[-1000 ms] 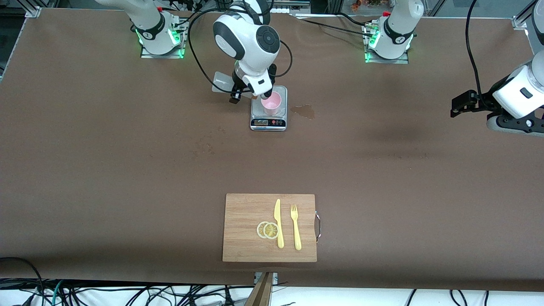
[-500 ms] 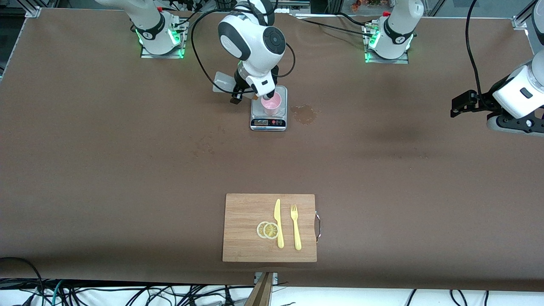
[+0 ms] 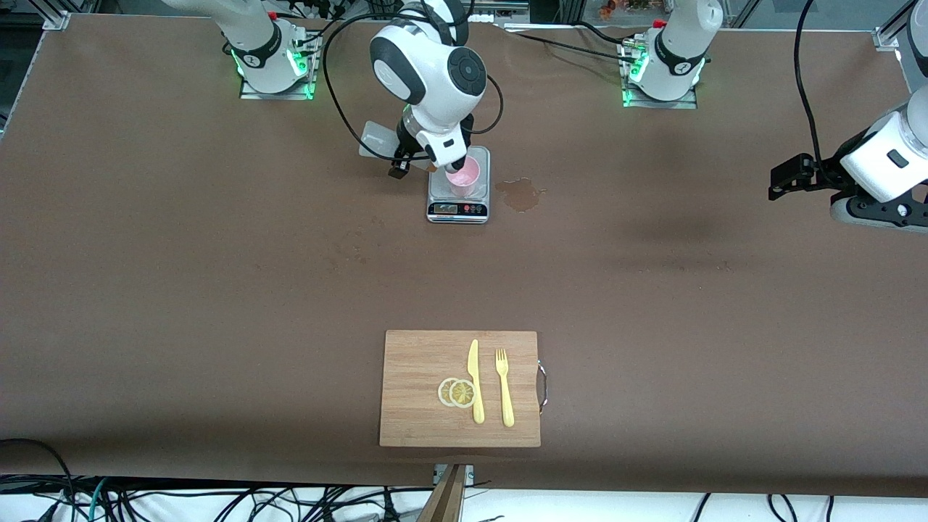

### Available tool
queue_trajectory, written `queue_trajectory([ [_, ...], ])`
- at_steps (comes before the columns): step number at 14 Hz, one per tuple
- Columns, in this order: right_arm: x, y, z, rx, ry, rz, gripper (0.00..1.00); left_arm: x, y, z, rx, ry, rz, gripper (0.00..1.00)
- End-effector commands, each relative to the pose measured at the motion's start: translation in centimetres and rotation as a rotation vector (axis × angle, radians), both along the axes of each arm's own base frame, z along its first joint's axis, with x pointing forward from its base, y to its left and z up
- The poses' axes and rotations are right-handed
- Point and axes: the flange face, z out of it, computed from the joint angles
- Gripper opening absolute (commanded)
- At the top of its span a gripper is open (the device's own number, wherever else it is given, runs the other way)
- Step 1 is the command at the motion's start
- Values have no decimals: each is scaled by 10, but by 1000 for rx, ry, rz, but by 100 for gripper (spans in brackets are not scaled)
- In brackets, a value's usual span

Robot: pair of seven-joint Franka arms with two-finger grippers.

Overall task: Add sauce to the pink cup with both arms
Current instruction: 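Carry the sauce bottle back and lower it onto the table with the right gripper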

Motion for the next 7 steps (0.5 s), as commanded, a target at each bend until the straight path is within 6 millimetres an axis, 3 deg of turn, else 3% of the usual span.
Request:
queue_trajectory([
  [1,13,-17,36,26,-15,-26,32,4,2,5,-10,5,-3,100],
  [3,36,-42,62,108,25,-61,32,4,2,6,-11,3,-5,100],
  [7,102,-113,96,348,106,-125,32,4,2,6,-11,2,-5,100],
])
